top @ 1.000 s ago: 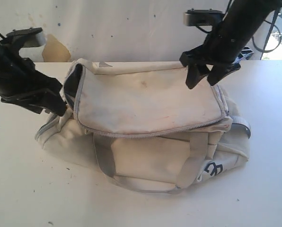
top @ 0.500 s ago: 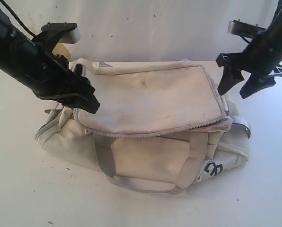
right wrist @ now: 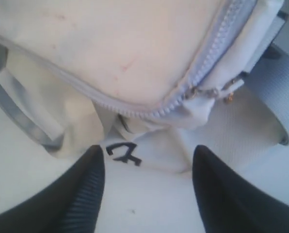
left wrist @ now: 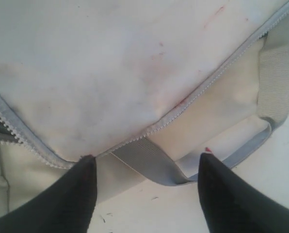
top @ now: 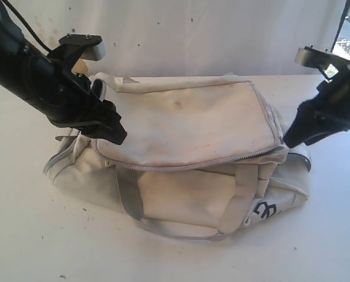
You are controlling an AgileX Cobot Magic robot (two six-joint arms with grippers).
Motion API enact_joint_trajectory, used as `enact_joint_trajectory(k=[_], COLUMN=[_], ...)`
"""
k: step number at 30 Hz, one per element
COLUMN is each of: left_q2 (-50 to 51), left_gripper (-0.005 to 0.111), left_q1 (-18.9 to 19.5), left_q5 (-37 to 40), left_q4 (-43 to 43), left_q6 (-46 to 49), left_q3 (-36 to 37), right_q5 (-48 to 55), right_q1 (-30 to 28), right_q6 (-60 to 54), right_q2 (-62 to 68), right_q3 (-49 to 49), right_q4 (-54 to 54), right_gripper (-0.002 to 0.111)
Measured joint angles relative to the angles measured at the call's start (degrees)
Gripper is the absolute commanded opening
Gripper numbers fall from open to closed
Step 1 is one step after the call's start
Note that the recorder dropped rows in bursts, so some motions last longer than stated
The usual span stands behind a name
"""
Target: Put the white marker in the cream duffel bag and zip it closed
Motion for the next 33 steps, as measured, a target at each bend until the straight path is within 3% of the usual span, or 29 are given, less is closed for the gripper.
enact_joint_trajectory(k=[5, 10, 20, 27, 33], left_q2=[0.0, 0.0, 0.0, 0.0, 0.0], left_gripper=[0.064, 0.064, 0.064, 0.064, 0.064], left_q1=[0.0, 0.0, 0.0, 0.0, 0.0], left_q5=[-0.1, -0.1, -0.1, -0.1, -0.1], left_q4=[0.0, 0.0, 0.0, 0.0, 0.0], left_q6=[1.0, 1.3, 1.3, 1.3, 1.3], left_q3=[0.0, 0.0, 0.0, 0.0, 0.0], right_q5=[0.0, -7.3, -22.6, -27.2, -29.9], right_q1=[0.0, 0.0, 0.0, 0.0, 0.0], right_q6=[-3.2, -5.8, -29.2, -38.8, -40.9], right_q2=[0.0, 0.0, 4.7, 5.4, 7.2], right_q3=[4.0, 6.8, 12.1, 12.2, 12.2], right_q4=[-10.4, -11.0, -0.8, 10.9, 13.7], right_gripper=[0.045, 0.045, 0.045, 0.045, 0.045])
